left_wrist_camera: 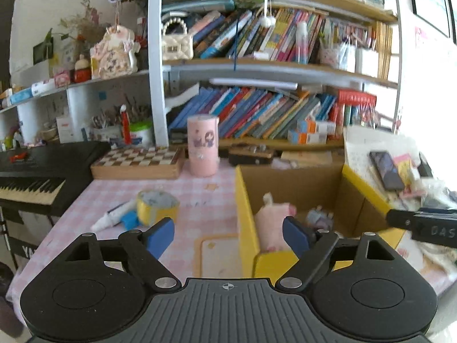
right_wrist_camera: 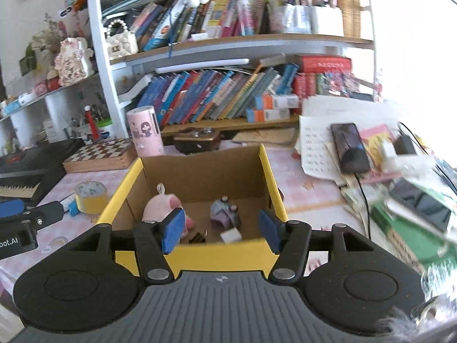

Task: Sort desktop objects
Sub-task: 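Withdraw both tools from the box and move toward the tape and glue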

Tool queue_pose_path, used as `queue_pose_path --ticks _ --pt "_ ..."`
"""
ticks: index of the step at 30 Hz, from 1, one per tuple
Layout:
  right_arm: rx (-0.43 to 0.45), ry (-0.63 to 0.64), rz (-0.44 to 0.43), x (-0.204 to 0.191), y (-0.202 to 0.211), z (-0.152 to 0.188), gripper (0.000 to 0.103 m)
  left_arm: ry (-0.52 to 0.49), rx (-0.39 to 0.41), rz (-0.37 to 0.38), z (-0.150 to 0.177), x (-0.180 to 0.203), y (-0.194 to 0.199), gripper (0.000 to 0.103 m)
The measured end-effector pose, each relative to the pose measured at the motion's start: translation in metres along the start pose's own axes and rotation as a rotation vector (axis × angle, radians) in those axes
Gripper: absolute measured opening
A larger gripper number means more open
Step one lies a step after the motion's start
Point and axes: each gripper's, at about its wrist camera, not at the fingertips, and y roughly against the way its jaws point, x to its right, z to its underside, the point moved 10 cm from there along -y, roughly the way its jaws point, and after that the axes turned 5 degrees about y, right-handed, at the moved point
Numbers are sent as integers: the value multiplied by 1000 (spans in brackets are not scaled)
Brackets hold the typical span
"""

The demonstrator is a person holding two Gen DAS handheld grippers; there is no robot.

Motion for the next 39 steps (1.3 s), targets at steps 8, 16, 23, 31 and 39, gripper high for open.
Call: queue_pose_path --ticks 8,16,23,31,39 --pt "-75 -26 96 -35 26 49 60 -39 -64 22 35 -37 22 85" --pt "-143 -44 116 -83 52 86 63 -62 -140 66 66 -71 46 86" --pt "-185 -53 119 -119 66 108 66 -76 -191 102 86 -95 60 86" --pt "-223 -72 108 -149 73 123 67 -75 -212 106 95 -121 72 86" --pt "-242 -15 41 -188 67 125 71 -48 -214 70 99 -152 79 86"
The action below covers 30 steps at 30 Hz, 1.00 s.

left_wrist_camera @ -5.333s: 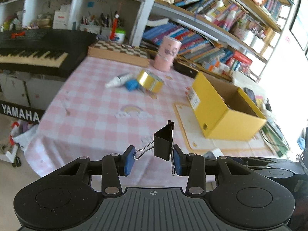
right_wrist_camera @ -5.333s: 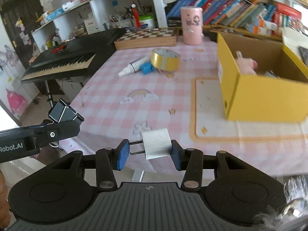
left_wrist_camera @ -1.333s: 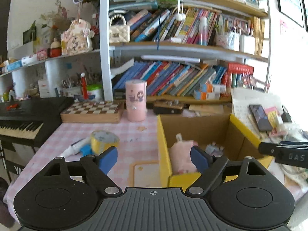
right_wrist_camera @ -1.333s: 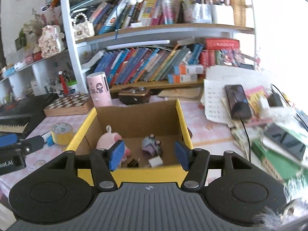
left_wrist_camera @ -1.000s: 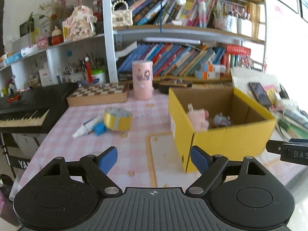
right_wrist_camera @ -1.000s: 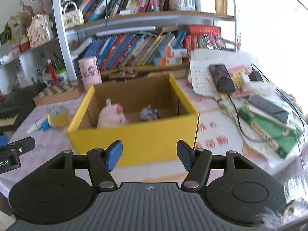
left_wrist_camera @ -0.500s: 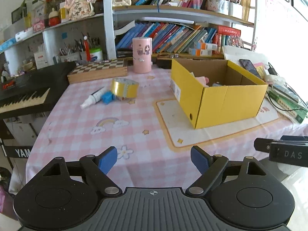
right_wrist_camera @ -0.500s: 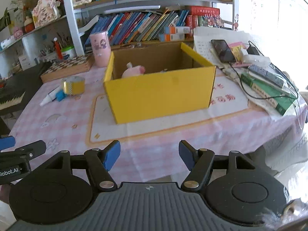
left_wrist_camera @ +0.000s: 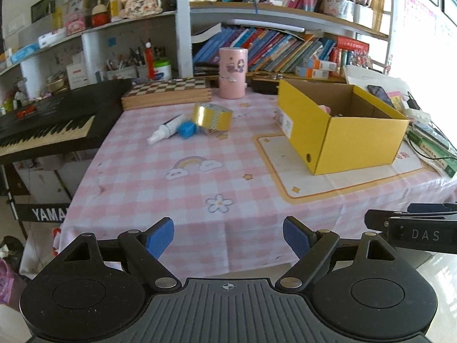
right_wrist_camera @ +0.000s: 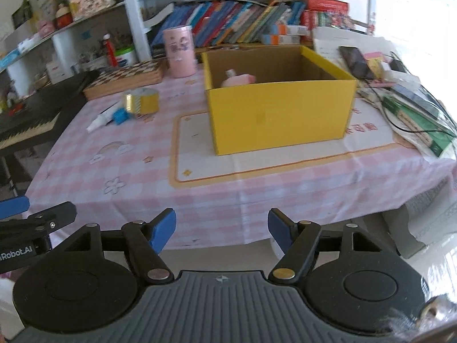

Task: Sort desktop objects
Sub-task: 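Withdraw both tools from the box and move toward the tape and glue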

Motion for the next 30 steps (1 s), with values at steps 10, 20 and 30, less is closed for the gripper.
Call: queue_pose_path --ticks 10,20,30 --pt "13 129 -94 -56 -6 -10 72 74 19 -76 1 -47 10 86" --pt "15 165 -131 -88 -12 -17 72 109 27 -110 2 -76 14 86" --pt "14 181 -138 -103 -17 -20 73 94 22 -106 3 -82 13 86"
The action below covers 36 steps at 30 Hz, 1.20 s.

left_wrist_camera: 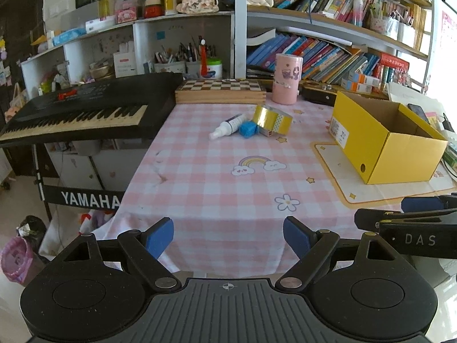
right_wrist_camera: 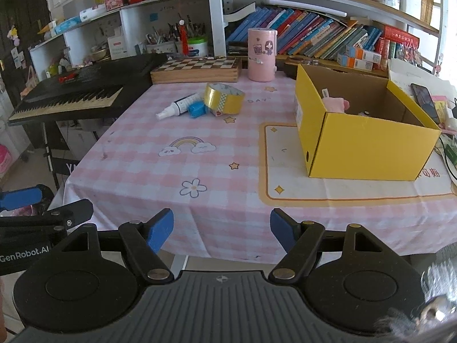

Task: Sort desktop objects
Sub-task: 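Withdraw both tools from the box and move toward the tape and glue, then grasp the yellow tape roll with the right tool while the left tool grasps the white glue tube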

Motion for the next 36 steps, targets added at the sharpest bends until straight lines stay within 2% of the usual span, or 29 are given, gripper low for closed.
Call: queue_pose_path --ticks 11,20,26,36 --pt "-12 -3 -25 0 -16 -7 73 -18 -7 -14 -5 0 -11 86" --pt "-28 -3 -34 6 -48 -23 73 -19 -26 -22 -22 -1 -45 86" --pt "-39 -16 -35 17 -76 -47 73 -19 -42 -21 -41 2 -74 86" --pt "-36 2 -77 29 -129 -104 73 17 -45 -69 -84 -2 -123 86"
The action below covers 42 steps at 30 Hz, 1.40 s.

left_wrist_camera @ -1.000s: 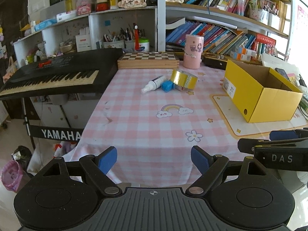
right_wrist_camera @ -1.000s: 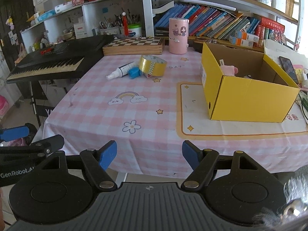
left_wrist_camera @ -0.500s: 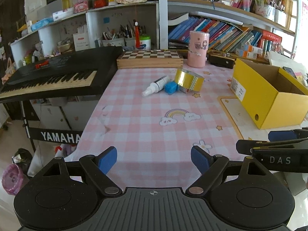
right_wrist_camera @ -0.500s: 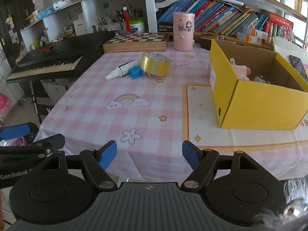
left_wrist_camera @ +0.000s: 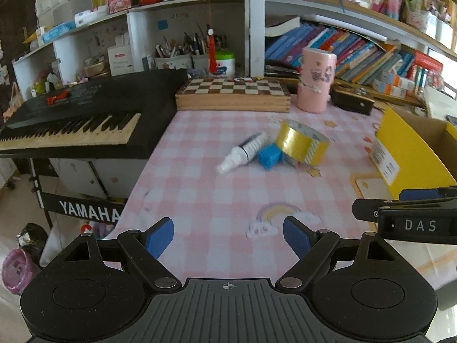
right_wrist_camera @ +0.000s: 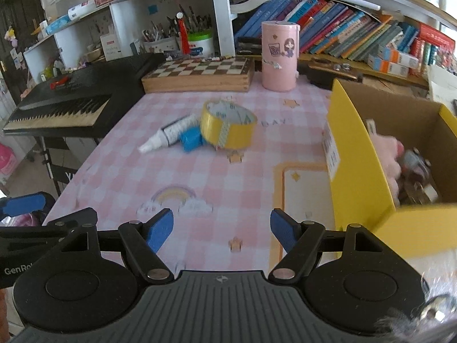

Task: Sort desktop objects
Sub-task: 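Grasp the yellow tape roll with the right tool while the left tool grasps the white glue tube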

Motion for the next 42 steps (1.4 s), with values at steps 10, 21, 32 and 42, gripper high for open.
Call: queue_pose_path --ticks 10,21,32,42 --pt "16 -13 -25 22 -54 -57 79 43 1 -62 -44 -2 -56 86" --pt "-47 -107 -50 36 -129 -84 91 40 -43 -91 -71 -2 -113 86" --pt "-108 -108 -81 32 -183 -93 90 19 -106 -90 -78 1 -159 86" --pt "-65 -131 -52 56 -160 -99 86 -92 -133 0 -83 28 -197 84"
